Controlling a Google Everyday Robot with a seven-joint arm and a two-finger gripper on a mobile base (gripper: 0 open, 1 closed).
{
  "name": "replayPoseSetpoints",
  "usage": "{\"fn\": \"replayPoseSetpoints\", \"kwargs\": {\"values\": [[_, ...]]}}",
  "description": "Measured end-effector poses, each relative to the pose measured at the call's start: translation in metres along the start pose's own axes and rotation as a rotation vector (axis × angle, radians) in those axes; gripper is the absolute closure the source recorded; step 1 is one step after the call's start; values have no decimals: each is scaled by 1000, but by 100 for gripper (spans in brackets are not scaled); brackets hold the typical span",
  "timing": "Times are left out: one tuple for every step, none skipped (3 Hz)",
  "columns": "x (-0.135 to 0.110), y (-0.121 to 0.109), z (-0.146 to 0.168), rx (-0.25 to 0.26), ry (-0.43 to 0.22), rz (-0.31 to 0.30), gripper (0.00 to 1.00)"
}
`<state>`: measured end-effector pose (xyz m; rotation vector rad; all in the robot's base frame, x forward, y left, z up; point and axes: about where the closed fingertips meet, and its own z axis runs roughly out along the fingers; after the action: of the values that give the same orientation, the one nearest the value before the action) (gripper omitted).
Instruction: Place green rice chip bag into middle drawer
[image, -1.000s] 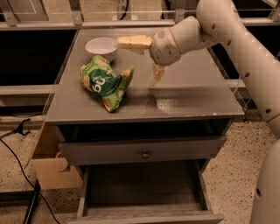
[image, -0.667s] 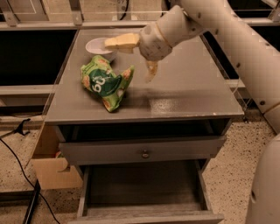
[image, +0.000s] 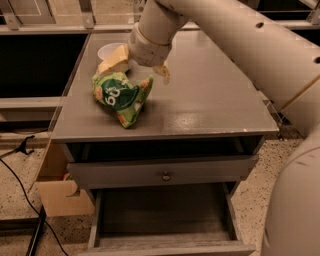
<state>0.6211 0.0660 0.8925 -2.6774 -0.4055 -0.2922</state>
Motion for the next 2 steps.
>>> {"fn": "replayPoseSetpoints", "kwargs": {"values": [[3,-2,12,-137,-2,-53,0],[5,-2,23,-215,-14,-95,0]]}}
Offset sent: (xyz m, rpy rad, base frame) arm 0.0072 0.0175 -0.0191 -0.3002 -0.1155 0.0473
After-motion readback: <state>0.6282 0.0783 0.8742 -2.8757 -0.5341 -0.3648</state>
